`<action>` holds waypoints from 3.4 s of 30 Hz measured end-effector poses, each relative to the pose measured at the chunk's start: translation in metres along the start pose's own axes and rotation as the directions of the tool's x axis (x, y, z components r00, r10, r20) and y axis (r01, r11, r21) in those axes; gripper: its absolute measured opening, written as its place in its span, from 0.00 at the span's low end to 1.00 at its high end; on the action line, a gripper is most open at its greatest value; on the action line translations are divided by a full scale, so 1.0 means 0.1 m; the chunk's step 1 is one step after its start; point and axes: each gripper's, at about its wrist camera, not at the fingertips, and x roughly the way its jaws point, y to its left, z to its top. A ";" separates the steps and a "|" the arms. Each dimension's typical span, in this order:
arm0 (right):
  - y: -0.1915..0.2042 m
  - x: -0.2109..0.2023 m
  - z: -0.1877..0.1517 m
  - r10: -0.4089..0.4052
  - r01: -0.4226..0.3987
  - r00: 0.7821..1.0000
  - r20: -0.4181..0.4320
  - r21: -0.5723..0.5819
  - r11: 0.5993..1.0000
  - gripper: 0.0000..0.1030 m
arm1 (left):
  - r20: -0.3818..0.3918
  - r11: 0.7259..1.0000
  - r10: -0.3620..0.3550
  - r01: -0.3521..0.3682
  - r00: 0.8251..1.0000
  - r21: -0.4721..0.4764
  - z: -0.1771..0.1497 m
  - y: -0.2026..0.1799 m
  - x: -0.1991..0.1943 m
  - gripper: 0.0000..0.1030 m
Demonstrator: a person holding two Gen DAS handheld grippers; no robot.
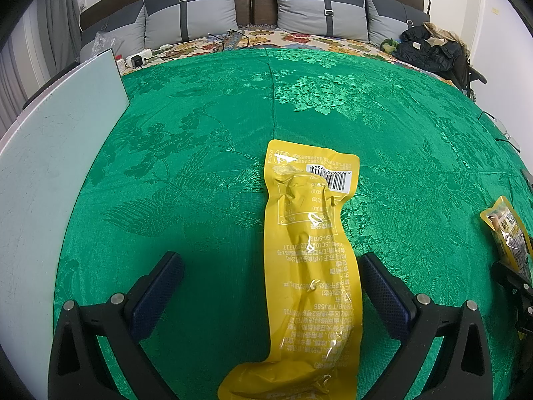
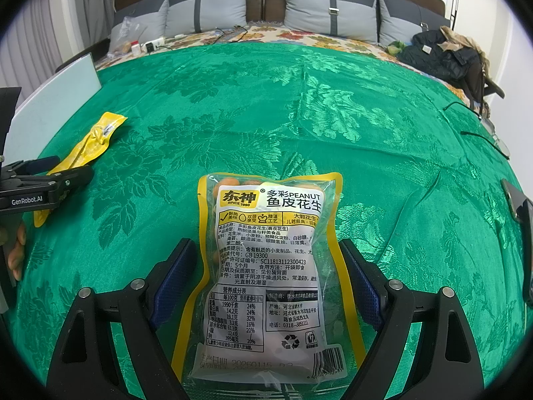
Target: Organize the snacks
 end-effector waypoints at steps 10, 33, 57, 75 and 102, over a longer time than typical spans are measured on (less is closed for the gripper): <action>-0.01 0.01 0.01 0.000 0.000 1.000 0.000 0.000 1.000 0.85 | 0.000 1.000 0.000 0.000 1.000 0.000 0.00 0.00 0.00 1.00; 0.01 0.00 0.00 -0.005 0.005 1.000 0.000 -0.001 1.000 0.86 | 0.000 1.000 0.005 -0.005 1.000 0.002 0.00 -0.01 0.01 1.00; 0.17 -0.63 0.42 0.331 -0.284 0.929 -0.163 0.257 0.924 0.56 | -0.025 0.917 -0.319 0.302 0.947 -0.260 -0.26 0.59 -1.34 0.40; 4.11 -0.99 1.50 0.677 -0.694 0.720 -0.155 -0.124 0.709 0.65 | -0.085 0.859 0.251 -0.262 0.964 -0.439 -0.80 3.44 -2.21 0.60; 3.64 -1.38 1.15 0.443 -0.407 0.896 0.011 -0.376 0.833 0.85 | 0.017 0.791 0.535 -0.494 0.845 -0.360 -0.83 2.64 -2.99 1.00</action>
